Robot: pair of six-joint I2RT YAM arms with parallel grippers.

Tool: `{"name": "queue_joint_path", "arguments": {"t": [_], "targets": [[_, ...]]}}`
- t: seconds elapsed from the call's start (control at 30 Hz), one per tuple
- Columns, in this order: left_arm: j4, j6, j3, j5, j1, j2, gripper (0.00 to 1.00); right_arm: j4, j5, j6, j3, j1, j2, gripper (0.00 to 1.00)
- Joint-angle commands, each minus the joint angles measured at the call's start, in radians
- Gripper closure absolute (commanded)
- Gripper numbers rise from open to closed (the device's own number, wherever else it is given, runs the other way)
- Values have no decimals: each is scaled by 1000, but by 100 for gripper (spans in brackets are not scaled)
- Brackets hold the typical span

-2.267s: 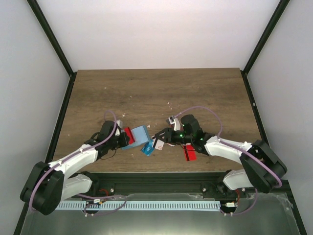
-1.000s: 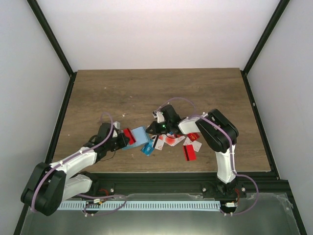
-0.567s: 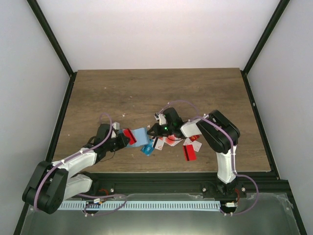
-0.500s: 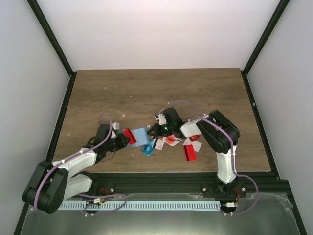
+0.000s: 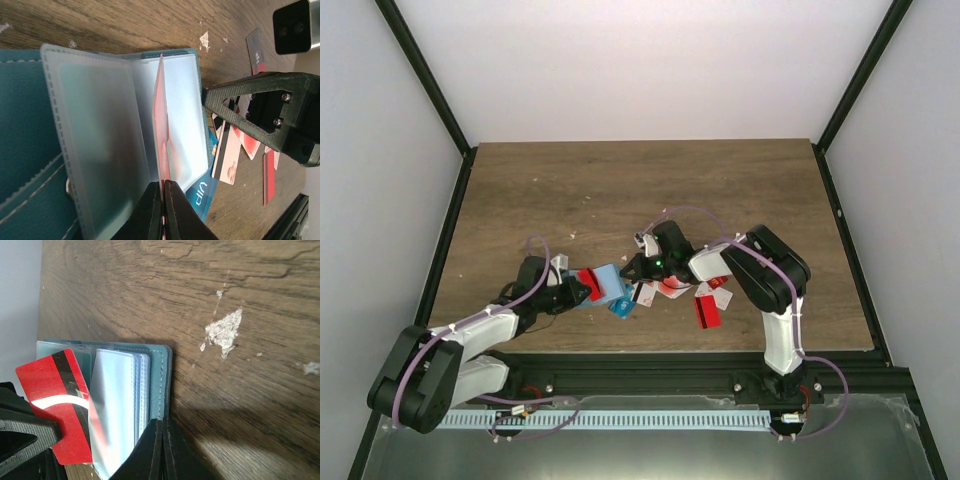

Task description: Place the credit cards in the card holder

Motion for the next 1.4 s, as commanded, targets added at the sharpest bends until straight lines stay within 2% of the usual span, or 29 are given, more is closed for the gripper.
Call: {"name": "queue_joint_path", "arguments": {"t": [0.0,0.33,0.77,0.93,1.37], "targets": [[-26,5,-23,8,8,7,96,-66,-9,-4,-23,15,29,98],[-95,0,-6,18,18,62,96,-58,-10,1,-29,15,28,99],[-96,-22,18,88,26,171,96,-33,-21,10,-28,14,34,99],[-102,-40,12,93,29,164,96,-31,-25,8,-23,15,38,99],[-113,68,90,133,38,253,96,-61,-51,-27,5,14,41,99]]}}
